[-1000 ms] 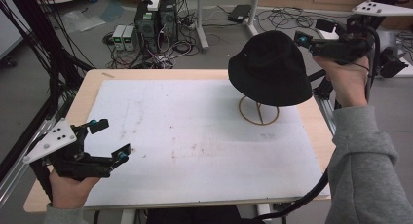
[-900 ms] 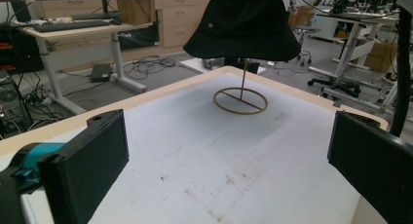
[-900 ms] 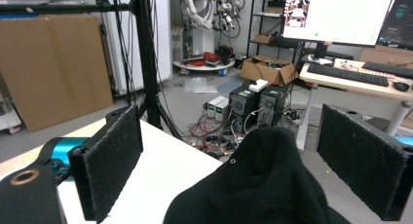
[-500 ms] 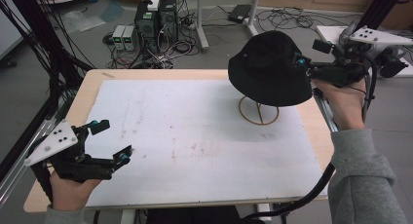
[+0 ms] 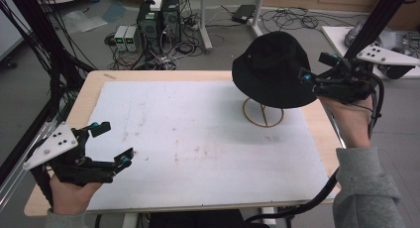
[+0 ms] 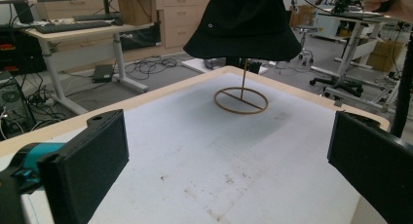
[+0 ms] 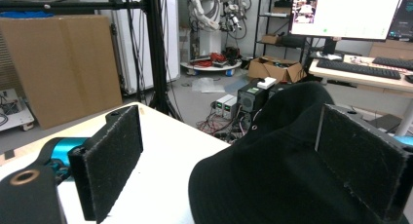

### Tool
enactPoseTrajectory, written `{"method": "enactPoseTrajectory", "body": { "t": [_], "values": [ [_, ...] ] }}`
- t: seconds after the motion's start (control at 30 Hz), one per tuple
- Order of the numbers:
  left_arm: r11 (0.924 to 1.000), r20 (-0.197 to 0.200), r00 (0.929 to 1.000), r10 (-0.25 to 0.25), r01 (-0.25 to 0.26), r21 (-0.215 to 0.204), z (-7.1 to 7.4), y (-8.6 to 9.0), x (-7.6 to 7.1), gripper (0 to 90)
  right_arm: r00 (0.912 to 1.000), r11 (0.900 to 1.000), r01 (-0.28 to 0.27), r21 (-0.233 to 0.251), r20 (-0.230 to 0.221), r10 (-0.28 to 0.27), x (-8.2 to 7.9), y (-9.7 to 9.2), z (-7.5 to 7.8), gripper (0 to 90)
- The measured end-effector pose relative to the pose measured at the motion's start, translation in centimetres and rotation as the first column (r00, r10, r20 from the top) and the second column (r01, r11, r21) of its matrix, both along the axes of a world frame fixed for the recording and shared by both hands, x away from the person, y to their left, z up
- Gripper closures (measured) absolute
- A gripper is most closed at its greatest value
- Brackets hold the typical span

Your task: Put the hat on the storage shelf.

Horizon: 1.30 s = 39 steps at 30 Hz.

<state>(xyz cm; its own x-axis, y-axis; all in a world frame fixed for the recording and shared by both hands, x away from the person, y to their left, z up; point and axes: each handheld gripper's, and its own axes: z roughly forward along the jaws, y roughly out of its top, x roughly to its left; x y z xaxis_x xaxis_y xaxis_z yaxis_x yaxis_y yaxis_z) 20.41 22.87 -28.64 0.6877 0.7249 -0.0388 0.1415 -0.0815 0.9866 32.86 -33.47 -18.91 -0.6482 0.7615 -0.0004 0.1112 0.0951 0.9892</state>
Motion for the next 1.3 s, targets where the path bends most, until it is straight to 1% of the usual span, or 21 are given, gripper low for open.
{"method": "enactPoseTrajectory", "body": {
  "t": [0.1, 0.17, 0.27, 0.3, 0.37, 0.43, 0.47, 0.57, 0.6, 0.63, 0.67, 0.7, 0.83, 0.9, 1.07, 1.1, 1.13, 1.17, 1.2, 1.23, 1.3],
  "values": [
    [1.0000, 0.002, 1.0000, -0.001, 0.001, 0.002, 0.0, -0.1, 0.0, 1.7, 0.9999, 0.9999, -0.013, -0.006, -0.003, 0.013, -0.5, 0.1, -0.6, 9.2],
    [1.0000, 0.003, 1.0000, -0.001, 0.001, 0.003, 0.0, -0.1, 0.0, 1.7, 0.9994, 0.9995, -0.030, -0.006, -0.017, 0.030, -0.7, 0.2, -1.0, 9.2],
    [1.0000, 0.013, 0.9999, -0.002, 0.002, 0.004, 0.0, -0.3, -0.1, 1.7, 0.9971, 0.9979, -0.065, 0.001, -0.039, 0.065, -1.0, 0.3, -1.8, 9.2],
    [1.0000, 0.013, 0.9999, -0.002, 0.002, 0.005, 0.1, -0.3, -0.1, 1.7, 0.9953, 0.9960, -0.088, -0.016, -0.041, 0.087, -1.2, 0.4, -2.6, 9.2],
    [1.0000, 0.013, 0.9999, -0.004, 0.003, 0.003, 0.1, -0.3, -0.1, 1.7, 0.9952, 0.9961, -0.087, -0.016, -0.047, 0.086, -1.3, 0.5, -2.8, 9.2],
    [1.0000, 0.011, 0.9999, -0.005, 0.005, 0.004, 0.1, -0.3, -0.1, 1.7, 0.9941, 0.9954, -0.094, -0.016, -0.055, 0.093, -1.4, 0.5, -3.5, 9.2],
    [1.0000, 0.010, 0.9999, -0.004, 0.004, 0.004, 0.1, -0.3, -0.1, 1.7, 0.9937, 0.9952, -0.097, -0.005, -0.057, 0.097, -1.6, 0.5, -3.9, 9.2],
    [1.0000, 0.009, 0.9999, -0.006, 0.006, 0.002, 0.0, -0.2, 0.0, 1.7, 0.9929, 0.9942, -0.107, 0.012, -0.051, 0.108, -2.0, 0.3, -4.7, 9.2],
    [1.0000, 0.010, 0.9999, -0.006, 0.006, 0.003, 0.0, -0.2, 0.0, 1.7, 0.9935, 0.9947, -0.101, 0.018, -0.051, 0.102, -2.3, 0.2, -5.3, 9.2],
    [1.0000, 0.009, 0.9999, -0.006, 0.006, 0.003, 0.0, -0.2, 0.0, 1.7, 0.9935, 0.9947, -0.101, 0.018, -0.051, 0.102, -2.3, 0.2, -5.3, 9.2],
    [1.0000, 0.008, 0.9999, -0.006, 0.006, 0.003, 0.0, -0.2, 0.0, 1.7, 0.9940, 0.9948, -0.101, 0.018, -0.042, 0.101, -2.5, 0.1, -5.7, 9.2],
    [1.0000, 0.008, 1.0000, -0.005, 0.005, 0.001, 0.0, -0.2, 0.0, 1.7, 0.9940, 0.9948, -0.101, 0.018, -0.042, 0.101, -2.5, 0.1, -5.7, 9.2],
    [1.0000, 0.012, 0.9999, -0.002, 0.002, -0.001, 0.1, 0.0, -0.1, 1.7, 0.9947, 0.9956, -0.092, 0.014, -0.044, 0.093, -2.9, 0.0, -6.5, 9.2],
    [1.0000, 0.014, 0.9999, -0.001, 0.001, 0.000, 0.2, 0.1, -0.1, 1.7, 0.9951, 0.9956, -0.094, 0.005, -0.032, 0.094, -3.3, -0.1, -7.0, 9.2],
    [1.0000, 0.015, 0.9999, 0.002, -0.002, -0.002, 0.2, 0.1, -0.2, 1.7, 0.9945, 0.9948, -0.102, -0.002, -0.025, 0.102, -3.8, 0.0, -7.7, 9.2],
    [1.0000, 0.015, 0.9999, 0.003, -0.003, 0.000, 0.2, 0.1, -0.2, 1.7, 0.9940, 0.9942, -0.108, -0.002, -0.022, 0.108, -4.0, 0.1, -8.0, 9.2],
    [1.0000, 0.015, 0.9999, 0.002, -0.002, 0.000, 0.2, 0.1, -0.1, 1.7, 0.9940, 0.9942, -0.108, -0.002, -0.022, 0.108, -4.0, 0.1, -8.0, 9.2],
    [1.0000, 0.013, 0.9999, 0.002, -0.002, 0.001, 0.2, 0.1, -0.1, 1.7, 0.9936, 0.9938, -0.111, 0.009, -0.018, 0.111, -4.3, 0.2, -8.5, 9.2],
    [1.0000, 0.013, 0.9999, 0.002, -0.002, 0.000, 0.2, 0.1, -0.1, 1.7, 0.9936, 0.9938, -0.111, 0.009, -0.018, 0.111, -4.3, 0.2, -8.5, 9.2],
    [1.0000, 0.012, 0.9999, 0.003, -0.003, -0.001, 0.2, 0.1, -0.1, 1.7, 0.9926, 0.9925, -0.121, 0.021, -0.011, 0.121, -4.5, 0.3, -9.0, 9.2],
    [1.0000, 0.012, 0.9999, 0.003, -0.003, -0.002, 0.1, 0.1, -0.1, 1.7, 0.9921, 0.9920, -0.125, 0.019, -0.012, 0.125, -4.6, 0.3, -9.1, 9.2]
  ]
}}
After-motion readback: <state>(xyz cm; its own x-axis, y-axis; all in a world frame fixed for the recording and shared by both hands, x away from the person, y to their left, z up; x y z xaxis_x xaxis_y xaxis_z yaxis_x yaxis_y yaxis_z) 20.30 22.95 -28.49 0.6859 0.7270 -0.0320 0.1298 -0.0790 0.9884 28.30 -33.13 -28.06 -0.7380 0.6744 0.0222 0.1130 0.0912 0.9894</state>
